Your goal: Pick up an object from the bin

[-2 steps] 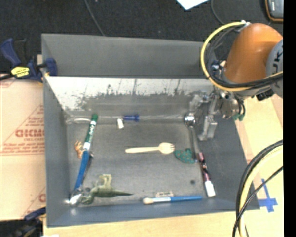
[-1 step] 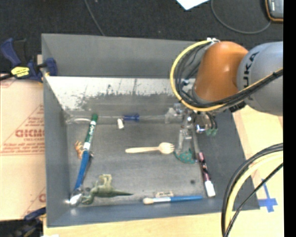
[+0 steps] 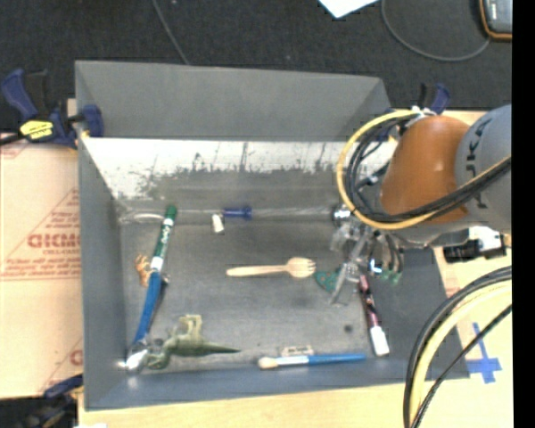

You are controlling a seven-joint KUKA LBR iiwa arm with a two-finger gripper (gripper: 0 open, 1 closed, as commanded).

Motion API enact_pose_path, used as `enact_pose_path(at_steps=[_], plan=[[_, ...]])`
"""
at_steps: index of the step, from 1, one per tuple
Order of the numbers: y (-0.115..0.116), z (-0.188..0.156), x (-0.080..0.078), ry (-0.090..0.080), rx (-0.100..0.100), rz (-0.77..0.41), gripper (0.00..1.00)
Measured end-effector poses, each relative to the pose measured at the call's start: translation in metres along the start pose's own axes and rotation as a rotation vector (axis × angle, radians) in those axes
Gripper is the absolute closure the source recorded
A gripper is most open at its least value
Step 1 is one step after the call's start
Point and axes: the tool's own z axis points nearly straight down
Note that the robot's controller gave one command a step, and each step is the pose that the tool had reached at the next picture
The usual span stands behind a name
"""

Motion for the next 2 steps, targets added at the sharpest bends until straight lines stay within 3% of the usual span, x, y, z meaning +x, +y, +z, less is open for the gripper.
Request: enact_pose_path(at_steps=[1,2], plan=[[0.045,0.035,-0.093,-0.009,-0.005,-0.366,0.0],[0.039,0.04,-0.066,-0.006,-0.005,-0.279,0.0]])
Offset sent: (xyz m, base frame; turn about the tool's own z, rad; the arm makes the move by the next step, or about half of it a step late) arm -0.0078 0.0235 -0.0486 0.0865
